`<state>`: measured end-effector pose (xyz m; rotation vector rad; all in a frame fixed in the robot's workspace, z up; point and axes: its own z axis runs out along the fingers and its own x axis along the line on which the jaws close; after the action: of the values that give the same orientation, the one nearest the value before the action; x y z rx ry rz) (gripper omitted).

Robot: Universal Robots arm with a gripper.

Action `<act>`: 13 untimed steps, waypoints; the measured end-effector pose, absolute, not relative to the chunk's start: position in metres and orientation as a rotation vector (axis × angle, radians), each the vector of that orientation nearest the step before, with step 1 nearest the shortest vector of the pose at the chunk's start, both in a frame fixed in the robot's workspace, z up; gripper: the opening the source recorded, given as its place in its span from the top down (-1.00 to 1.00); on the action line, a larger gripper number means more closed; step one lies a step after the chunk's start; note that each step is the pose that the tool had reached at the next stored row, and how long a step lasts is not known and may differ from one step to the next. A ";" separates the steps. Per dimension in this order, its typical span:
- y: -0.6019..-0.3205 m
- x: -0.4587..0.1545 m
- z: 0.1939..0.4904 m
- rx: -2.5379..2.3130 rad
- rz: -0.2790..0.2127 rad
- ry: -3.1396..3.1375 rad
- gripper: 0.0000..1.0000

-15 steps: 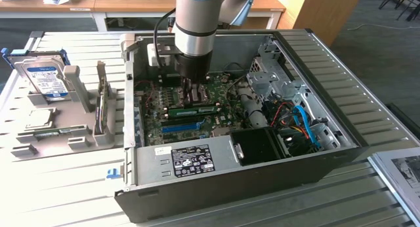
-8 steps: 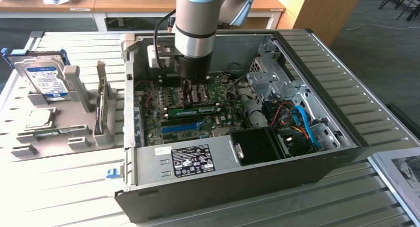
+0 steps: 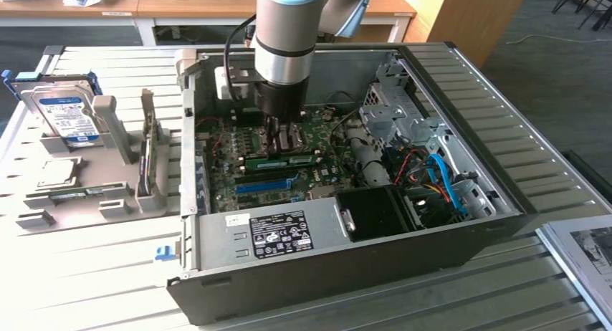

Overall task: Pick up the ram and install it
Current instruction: 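Press down the ram until it locks into place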

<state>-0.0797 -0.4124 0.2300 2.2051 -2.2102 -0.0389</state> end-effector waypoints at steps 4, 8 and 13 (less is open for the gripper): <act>-0.413 -0.080 0.228 2.205 -0.038 -2.210 0.80; -0.413 -0.080 0.227 2.205 -0.038 -2.210 0.80; -0.413 -0.080 0.227 2.205 -0.038 -2.210 0.80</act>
<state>-0.0797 -0.4127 0.2272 2.2051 -2.2103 -0.0382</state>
